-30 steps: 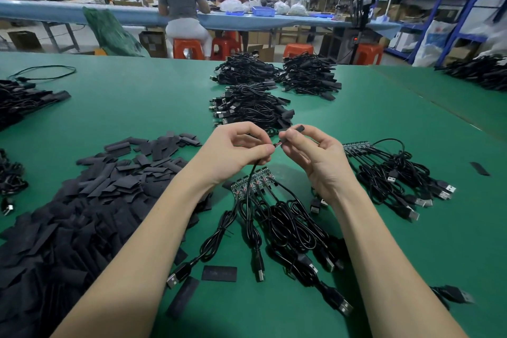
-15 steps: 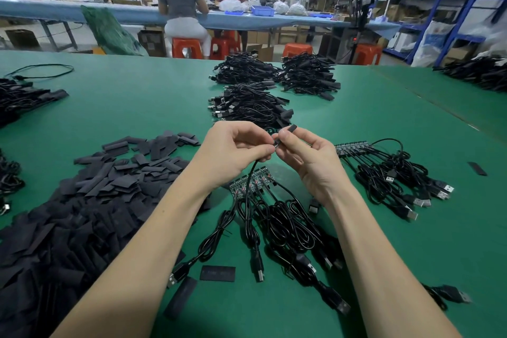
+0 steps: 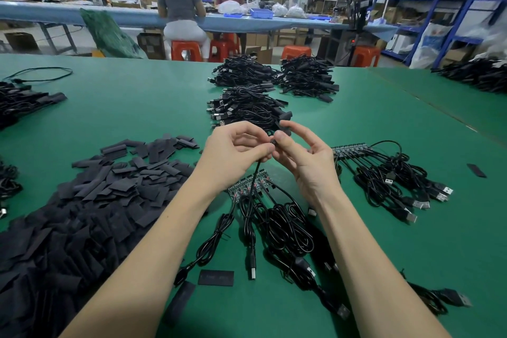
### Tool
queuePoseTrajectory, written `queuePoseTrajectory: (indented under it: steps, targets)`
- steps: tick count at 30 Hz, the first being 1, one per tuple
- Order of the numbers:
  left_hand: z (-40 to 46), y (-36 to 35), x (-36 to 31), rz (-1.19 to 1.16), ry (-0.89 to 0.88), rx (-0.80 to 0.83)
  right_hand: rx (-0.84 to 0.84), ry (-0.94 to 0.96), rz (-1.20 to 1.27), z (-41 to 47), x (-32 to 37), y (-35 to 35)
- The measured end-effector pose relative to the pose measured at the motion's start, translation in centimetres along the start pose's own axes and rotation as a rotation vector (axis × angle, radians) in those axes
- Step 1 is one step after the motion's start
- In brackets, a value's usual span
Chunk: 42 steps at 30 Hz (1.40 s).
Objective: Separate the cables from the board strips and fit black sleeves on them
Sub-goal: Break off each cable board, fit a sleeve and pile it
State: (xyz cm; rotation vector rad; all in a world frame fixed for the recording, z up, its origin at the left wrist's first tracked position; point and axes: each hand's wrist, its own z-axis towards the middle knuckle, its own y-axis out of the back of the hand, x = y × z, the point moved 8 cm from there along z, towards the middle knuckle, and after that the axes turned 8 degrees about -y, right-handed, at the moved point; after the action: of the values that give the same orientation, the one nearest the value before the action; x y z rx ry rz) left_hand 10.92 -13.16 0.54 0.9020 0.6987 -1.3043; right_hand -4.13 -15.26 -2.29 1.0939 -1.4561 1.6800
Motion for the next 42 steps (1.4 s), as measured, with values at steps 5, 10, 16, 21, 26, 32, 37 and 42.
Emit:
queuePoseTrajectory:
  steps: [5, 10, 16, 21, 26, 32, 37, 42]
  targets:
    - [-0.1, 0.2, 0.5, -0.002, 0.032, -0.035, -0.030, 0.023, -0.059, 0.0, -0.4, 0.0]
    - [-0.1, 0.1, 1.3, 0.065, 0.121, -0.049, -0.120, 0.054, 0.045, 0.1, 0.2, 0.7]
    - [-1.3, -0.6, 2.3, 0.284, 0.332, 0.306, -0.254, 0.053, 0.229, 0.3, 0.7, 2.7]
    - [-1.6, -0.4, 1.9, 0.357, 0.368, 0.359, -0.275, 0.060, 0.281, 0.4, 0.9, 3.1]
    - [1.1, 0.8, -0.5, 0.377, 0.231, 0.194, -0.257, 0.056, 0.301, 0.3, 2.2, 3.8]
    - [9.3, 0.0, -3.0, 0.787, -0.150, 0.123, -0.368, -0.089, 0.103, 0.1, 1.7, 6.2]
    - [10.8, -3.4, 4.0, 1.125, -0.193, 0.354, -0.317, -0.152, -0.099, 0.5, 0.5, 5.6]
    - [10.5, -3.6, 7.2, 1.178, -0.183, 0.364, -0.290, -0.092, -0.592, 1.1, 0.0, 4.6]
